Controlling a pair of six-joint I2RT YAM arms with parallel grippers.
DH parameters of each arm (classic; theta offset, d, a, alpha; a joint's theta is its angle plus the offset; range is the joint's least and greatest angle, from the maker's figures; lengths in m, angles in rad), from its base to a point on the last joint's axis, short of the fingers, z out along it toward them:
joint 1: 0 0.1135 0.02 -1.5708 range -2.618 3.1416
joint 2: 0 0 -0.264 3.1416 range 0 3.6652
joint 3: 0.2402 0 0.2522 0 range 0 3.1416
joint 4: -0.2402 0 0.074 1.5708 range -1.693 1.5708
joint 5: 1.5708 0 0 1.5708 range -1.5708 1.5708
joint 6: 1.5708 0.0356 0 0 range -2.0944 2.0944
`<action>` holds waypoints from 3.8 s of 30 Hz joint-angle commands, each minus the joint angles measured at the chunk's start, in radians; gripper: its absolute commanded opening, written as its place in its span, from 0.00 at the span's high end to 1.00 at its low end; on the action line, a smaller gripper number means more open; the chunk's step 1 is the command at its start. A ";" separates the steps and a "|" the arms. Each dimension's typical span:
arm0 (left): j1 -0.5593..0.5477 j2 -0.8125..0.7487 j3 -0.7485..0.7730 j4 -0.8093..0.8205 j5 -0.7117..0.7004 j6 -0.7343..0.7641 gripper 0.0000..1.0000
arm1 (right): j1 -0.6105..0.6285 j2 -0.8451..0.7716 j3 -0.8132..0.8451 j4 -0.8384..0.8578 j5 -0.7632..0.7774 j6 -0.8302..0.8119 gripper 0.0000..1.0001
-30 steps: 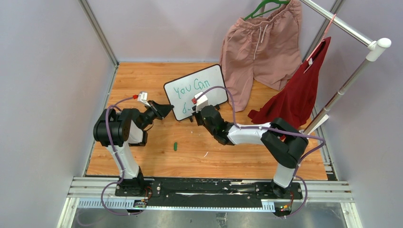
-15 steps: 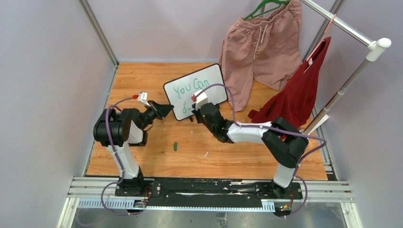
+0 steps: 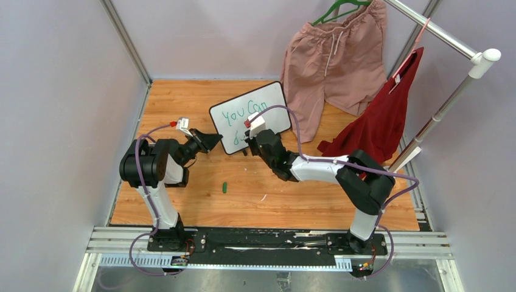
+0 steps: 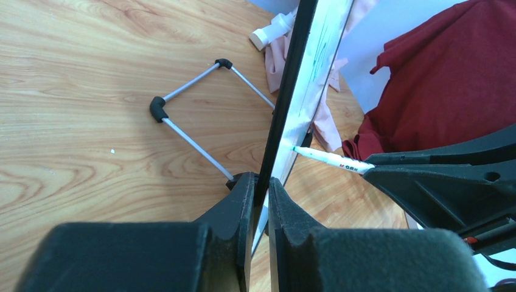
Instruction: Write a sentence on the whiteboard
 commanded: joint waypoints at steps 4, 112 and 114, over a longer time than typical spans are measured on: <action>-0.004 0.019 -0.005 0.033 0.000 0.014 1.00 | -0.005 0.018 0.034 0.000 -0.022 -0.009 1.00; -0.005 0.022 -0.003 0.034 0.000 0.013 1.00 | -0.079 -0.088 -0.086 0.110 -0.082 0.001 1.00; -0.005 0.022 -0.003 0.033 0.000 0.013 1.00 | -0.079 -0.085 -0.083 0.112 -0.079 0.004 1.00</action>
